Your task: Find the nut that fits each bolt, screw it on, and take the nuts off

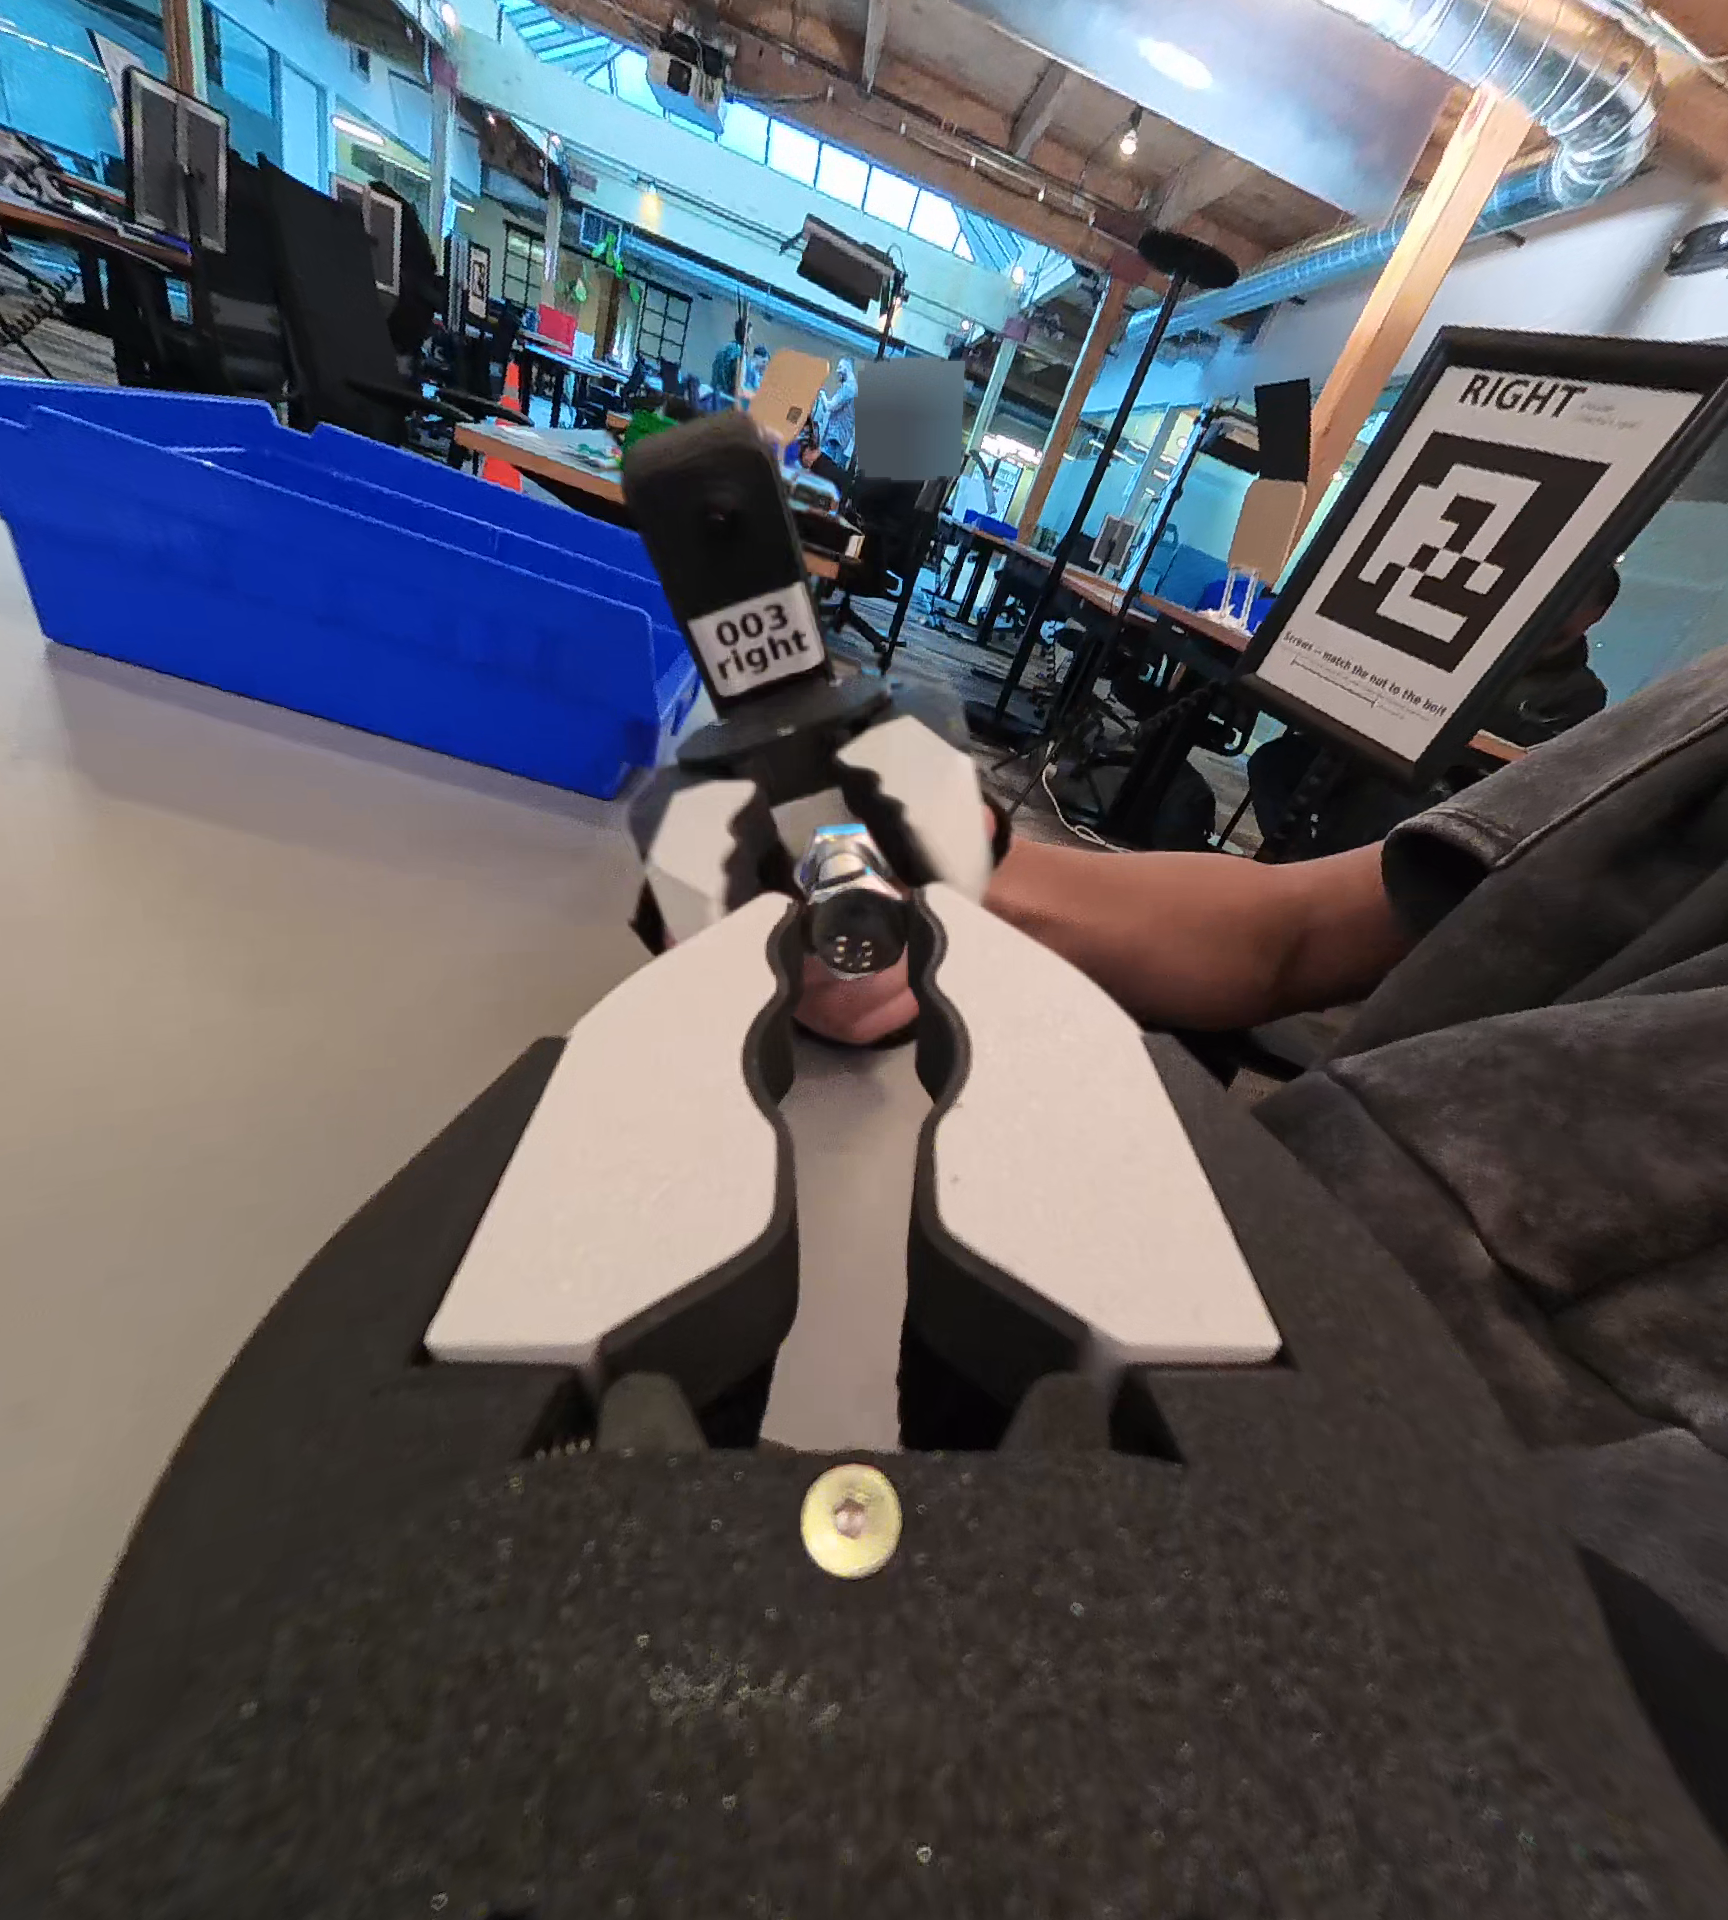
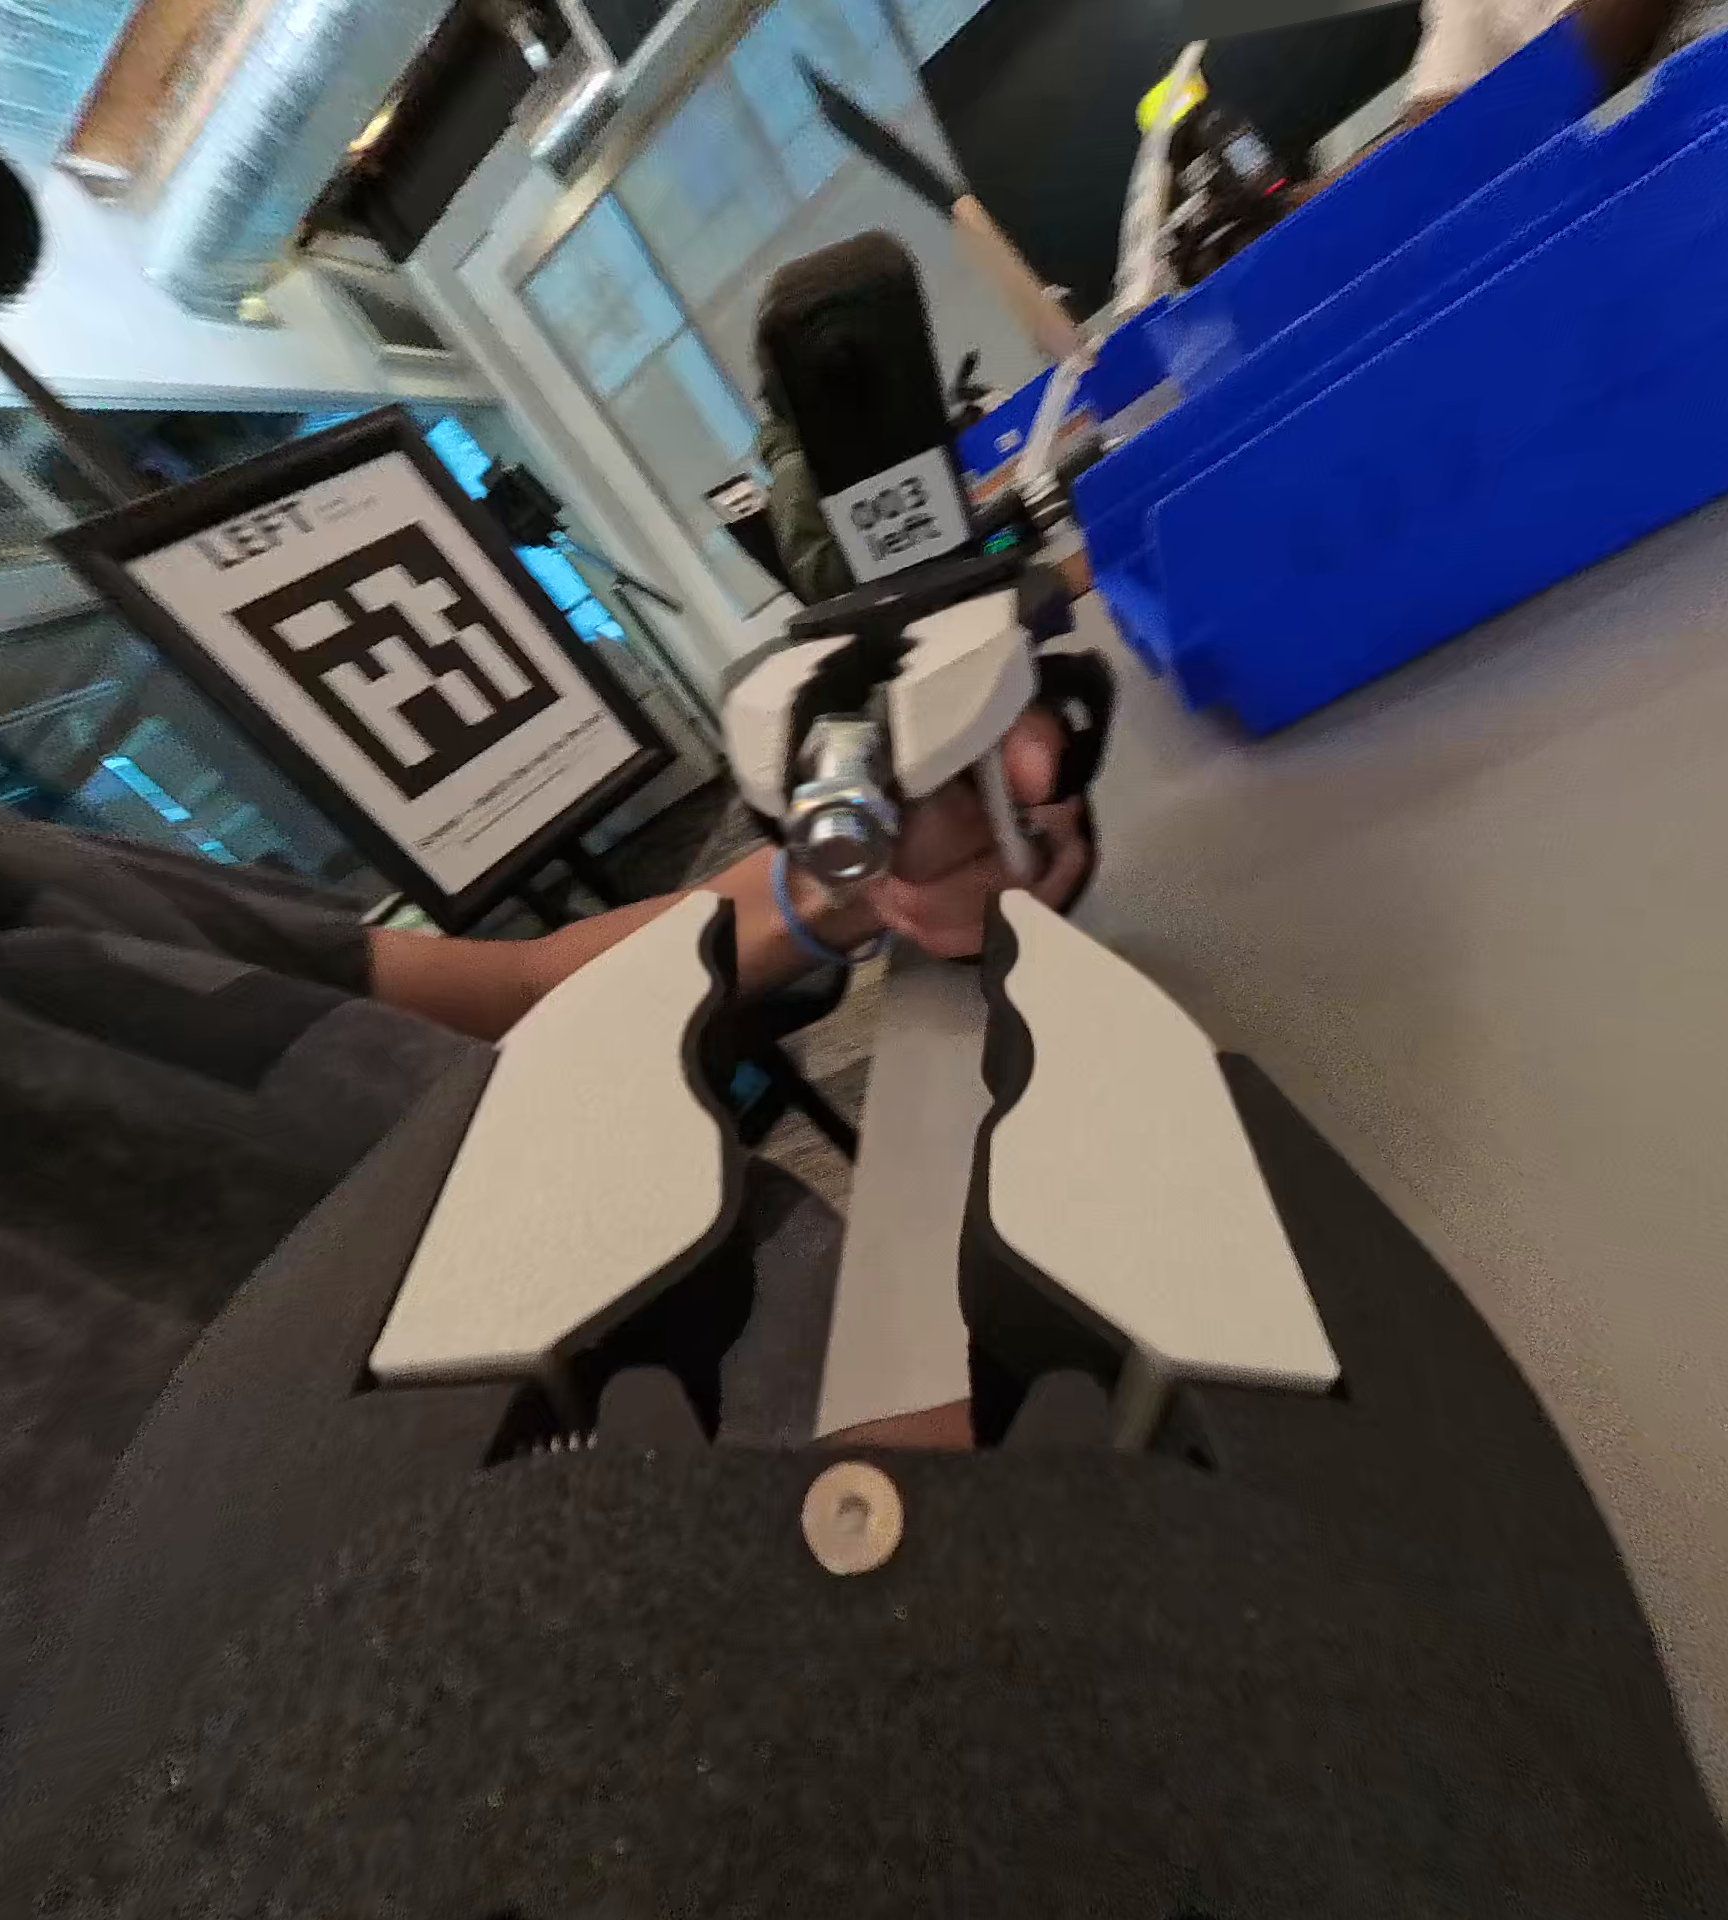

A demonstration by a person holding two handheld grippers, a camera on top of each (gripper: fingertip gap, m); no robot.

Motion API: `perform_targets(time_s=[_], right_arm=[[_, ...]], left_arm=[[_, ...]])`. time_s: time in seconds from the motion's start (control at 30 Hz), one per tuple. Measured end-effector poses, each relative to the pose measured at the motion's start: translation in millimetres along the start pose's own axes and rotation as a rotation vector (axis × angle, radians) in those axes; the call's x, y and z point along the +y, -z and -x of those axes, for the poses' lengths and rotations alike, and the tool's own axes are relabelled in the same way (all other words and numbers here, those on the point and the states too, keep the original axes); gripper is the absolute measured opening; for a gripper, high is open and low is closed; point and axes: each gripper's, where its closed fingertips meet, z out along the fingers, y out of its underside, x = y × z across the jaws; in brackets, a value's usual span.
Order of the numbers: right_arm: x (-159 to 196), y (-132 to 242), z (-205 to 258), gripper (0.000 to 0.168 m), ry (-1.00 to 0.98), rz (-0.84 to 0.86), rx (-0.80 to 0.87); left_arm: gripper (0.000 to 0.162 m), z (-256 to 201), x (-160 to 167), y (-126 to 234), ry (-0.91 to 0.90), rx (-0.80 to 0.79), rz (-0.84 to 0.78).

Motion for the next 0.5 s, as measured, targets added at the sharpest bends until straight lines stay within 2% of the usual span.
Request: perform_targets(time_s=[0.03,0.1,0.2,0.3,0.37,0.43,0.47,0.5], right_arm=[[-1.7,-3.5,7.4,0.044,-0.006,-0.007,-0.042],[-16.4,-5.3,14.9,0.055,0.026,-0.069,-0.047],[-41.1,7.4,18.2,0.045,0.052,-0.211,-0.057],[-20.1,6.7,-2.0,0.045,0.03,-0.108,0.026],[-2.8,-1.4,-0.1,0.046,-0.004,-0.031,-0.006],[-8.3,-6.7,9.6,0.046,0.004,-0.059,-0.048],[-17.2,-6.0,11.2,0.053,0.017,-0.098,-0.039],[-26.5,-2.4,13.6,0.046,0.043,-0.144,-0.039]], left_arm=[[0.019,1.5,1.8,0.1,0.005,-0.002,0.004],[0.019,3.2,4.6,0.6,0.011,0.0,0.007],[0.018,5.8,8.1,0.6,-0.004,-0.025,0.036],[0.018,0.7,-1.0,2.8,0.012,0.004,-0.018],[0.019,1.8,-2.6,4.0,0.003,-0.004,-0.017],[0.018,4.8,1.5,4.2,0.009,-0.012,-0.003],[0.018,6.0,5.0,3.9,0.009,-0.016,0.014],[0.018,8.1,8.6,3.6,0.004,-0.031,0.036]])
